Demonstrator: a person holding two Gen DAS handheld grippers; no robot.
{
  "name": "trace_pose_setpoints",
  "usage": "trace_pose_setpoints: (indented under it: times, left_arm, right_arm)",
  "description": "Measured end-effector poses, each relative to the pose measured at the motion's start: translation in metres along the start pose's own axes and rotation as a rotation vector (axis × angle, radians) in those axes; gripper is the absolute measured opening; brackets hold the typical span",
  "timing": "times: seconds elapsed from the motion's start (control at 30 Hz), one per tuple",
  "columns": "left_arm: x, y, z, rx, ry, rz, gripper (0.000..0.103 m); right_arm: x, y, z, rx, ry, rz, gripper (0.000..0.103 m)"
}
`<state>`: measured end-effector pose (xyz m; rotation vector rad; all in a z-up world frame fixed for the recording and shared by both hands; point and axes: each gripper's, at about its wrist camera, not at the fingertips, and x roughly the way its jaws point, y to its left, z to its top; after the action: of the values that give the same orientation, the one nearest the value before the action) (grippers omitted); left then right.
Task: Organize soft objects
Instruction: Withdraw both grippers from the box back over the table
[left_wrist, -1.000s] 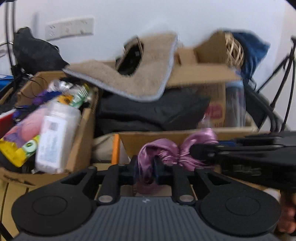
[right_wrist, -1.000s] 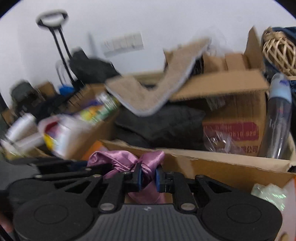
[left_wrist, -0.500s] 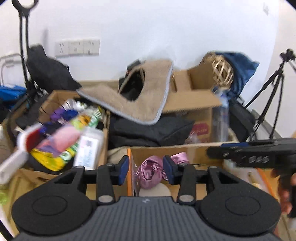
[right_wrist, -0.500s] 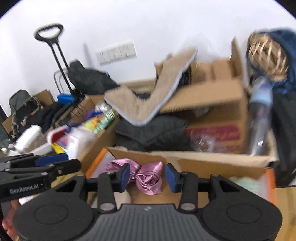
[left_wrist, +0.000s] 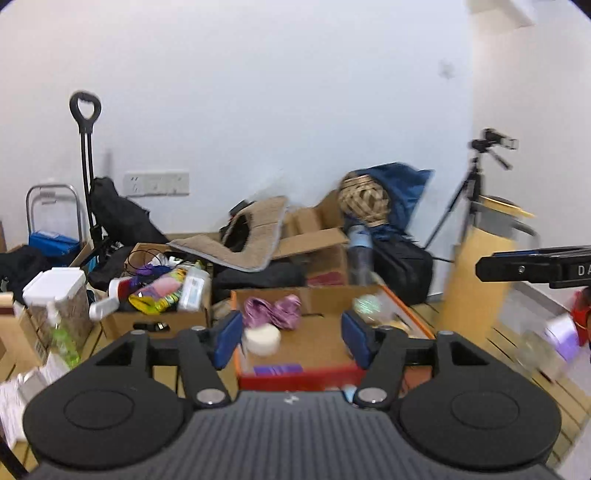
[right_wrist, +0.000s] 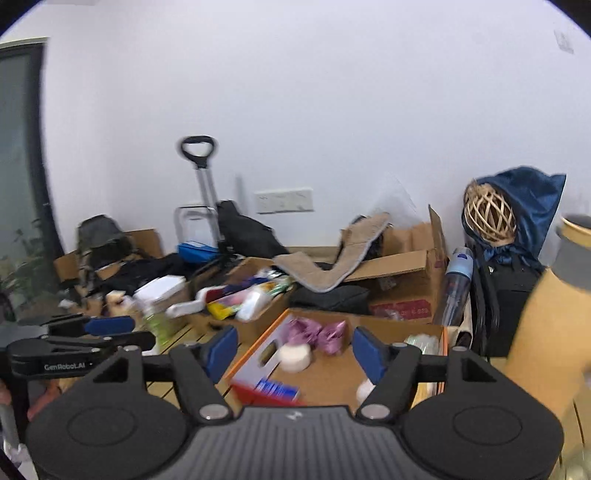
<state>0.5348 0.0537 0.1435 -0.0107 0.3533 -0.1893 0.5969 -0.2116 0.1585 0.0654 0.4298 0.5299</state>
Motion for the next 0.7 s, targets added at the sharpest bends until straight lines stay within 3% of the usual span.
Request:
trace_pose_setpoints:
  times: [0.07,0.2,0.27,0.33,0.4,0.47,0.7]
  left_arm:
    - [-0.034,-0.009,-0.04,-0.021,-0.046,-0.005,0.077]
    - [-0.074,-0.029,-0.131,-0.062,-0.034,0.044,0.078]
    - [-0.089,-0.04,-0.171,-0.078,0.0,0.082,0.078]
    - [-0.101,-0.049,-0.199,-0.063,0.05,0.115,0.078]
    - [-0.108,-0.052,-0.213,-0.035,0.089,0.115,0.078]
    - [-0.112,-0.054,-0.213,-0.014,0.08,0.124,0.078]
    - [-0.106,-0.059,-0.204,-0.031,0.045,0.117,0.077]
  right_arm:
    - [-0.032,0.016,-0.038,-0.048,-0.03,0.002,0.075]
    - [-0.093,0.051,-0.138,-0.22,-0.162,0.005,0.085]
    - [-0.109,0.065,-0.184,-0.223,-0.186,-0.009,0.085]
    - [-0.117,0.074,-0.217,-0.164,-0.155,-0.031,0.085]
    - [-0.122,0.078,-0.24,-0.093,-0.098,-0.032,0.085]
    - [-0.123,0.08,-0.254,-0.111,-0.044,-0.005,0.085]
    - [-0.116,0.075,-0.261,-0.07,-0.029,-0.07,0.085]
